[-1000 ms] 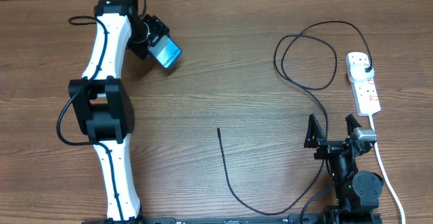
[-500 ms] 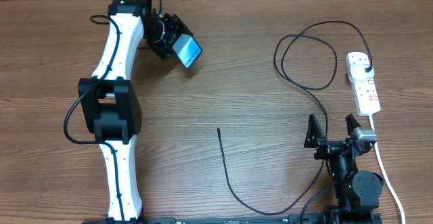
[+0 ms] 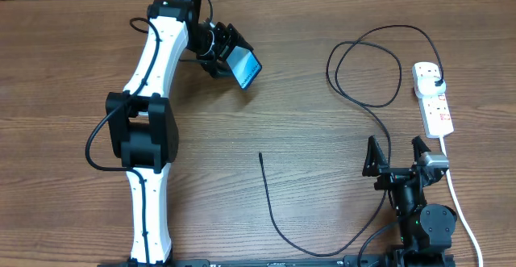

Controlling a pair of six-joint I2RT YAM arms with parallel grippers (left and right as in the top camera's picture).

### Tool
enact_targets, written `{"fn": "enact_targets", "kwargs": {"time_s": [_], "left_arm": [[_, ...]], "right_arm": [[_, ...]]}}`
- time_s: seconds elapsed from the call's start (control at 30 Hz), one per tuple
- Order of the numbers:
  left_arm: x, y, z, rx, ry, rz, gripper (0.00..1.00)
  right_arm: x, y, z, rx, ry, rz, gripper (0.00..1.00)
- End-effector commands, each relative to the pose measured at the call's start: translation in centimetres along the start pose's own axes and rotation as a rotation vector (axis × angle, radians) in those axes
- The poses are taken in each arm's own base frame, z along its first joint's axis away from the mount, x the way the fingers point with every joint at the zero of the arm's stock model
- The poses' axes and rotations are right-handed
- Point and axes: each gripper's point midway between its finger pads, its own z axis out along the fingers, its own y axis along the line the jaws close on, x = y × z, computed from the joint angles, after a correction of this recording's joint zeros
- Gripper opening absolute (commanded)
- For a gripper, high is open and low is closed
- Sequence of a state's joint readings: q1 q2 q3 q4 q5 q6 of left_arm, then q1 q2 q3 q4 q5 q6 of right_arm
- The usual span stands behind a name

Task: Plug charger to phone and switch on socket
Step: 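Lift the phone with the left gripper and tilt it upright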

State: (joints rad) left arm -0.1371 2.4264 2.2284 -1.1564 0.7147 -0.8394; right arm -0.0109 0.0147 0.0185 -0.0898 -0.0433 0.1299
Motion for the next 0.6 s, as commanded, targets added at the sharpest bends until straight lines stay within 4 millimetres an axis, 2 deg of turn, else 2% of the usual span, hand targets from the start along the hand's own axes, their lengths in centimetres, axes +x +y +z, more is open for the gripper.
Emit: {"fn": "enact_targets", "kwargs": {"time_s": [0.0,0.37,0.57], "left_arm": [[1.8,-2.2,-0.7,0.091,0.09,-0.042,0.04],[4.3,-4.1,-1.3,0.201,0.24,-0.064,0.04],[5.6,-3.3,-1.5,0.168,0.301,-0.175,0.04]], "right_arm": [[0.1,-0.2,0.0,0.011,-0.008,-0.003,1.0],[0.1,-0.2,0.0,0.011,-0.008,-0.003,1.0],[0.1,-0.2,0.0,0.011,-0.009,-0.003,1.0]]}}
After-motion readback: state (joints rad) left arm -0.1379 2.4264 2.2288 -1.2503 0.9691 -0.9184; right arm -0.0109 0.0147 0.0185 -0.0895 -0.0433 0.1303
